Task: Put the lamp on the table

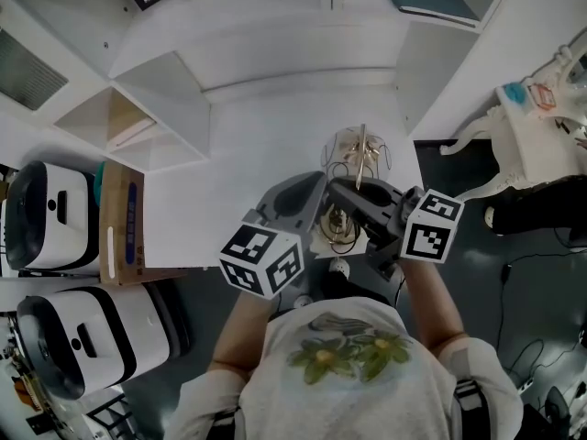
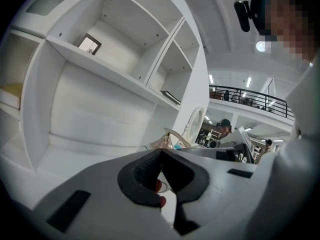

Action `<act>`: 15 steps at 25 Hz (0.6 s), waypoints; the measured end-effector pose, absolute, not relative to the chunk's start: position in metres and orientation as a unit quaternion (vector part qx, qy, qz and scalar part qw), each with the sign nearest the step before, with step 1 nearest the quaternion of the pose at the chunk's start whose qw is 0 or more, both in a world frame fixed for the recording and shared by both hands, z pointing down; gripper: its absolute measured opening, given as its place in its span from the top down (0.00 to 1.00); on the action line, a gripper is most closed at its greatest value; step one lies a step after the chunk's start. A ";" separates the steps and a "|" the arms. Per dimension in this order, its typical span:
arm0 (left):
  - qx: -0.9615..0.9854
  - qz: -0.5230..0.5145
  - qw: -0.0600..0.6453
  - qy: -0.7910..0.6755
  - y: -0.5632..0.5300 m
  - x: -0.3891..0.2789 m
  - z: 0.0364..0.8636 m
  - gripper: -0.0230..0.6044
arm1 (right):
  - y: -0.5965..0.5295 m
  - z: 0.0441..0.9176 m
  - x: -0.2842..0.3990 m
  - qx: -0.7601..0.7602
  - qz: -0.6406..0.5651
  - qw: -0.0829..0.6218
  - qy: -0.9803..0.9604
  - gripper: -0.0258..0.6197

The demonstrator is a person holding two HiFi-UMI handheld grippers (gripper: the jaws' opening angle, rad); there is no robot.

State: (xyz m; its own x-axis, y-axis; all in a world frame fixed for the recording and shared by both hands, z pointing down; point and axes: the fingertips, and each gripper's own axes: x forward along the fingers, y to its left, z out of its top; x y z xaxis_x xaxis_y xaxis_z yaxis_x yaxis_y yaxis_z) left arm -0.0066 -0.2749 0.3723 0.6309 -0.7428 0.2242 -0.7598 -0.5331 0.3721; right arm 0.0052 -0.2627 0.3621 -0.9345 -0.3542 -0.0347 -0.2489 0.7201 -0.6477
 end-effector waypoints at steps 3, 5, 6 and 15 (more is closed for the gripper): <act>0.876 0.020 0.221 -0.429 -0.270 -0.005 0.373 0.92 | -0.258 0.363 0.006 -0.161 -0.333 0.078 0.926 0.91; 0.876 0.021 0.221 -0.428 -0.268 -0.005 0.373 0.92 | -0.256 0.363 0.006 -0.161 -0.330 0.077 0.927 0.91; 0.876 0.020 0.221 -0.428 -0.267 -0.005 0.373 0.92 | -0.255 0.363 0.006 -0.161 -0.329 0.076 0.927 0.91; 0.877 0.016 0.224 -0.425 -0.260 -0.006 0.375 0.92 | -0.248 0.364 0.005 -0.161 -0.322 0.074 0.930 0.91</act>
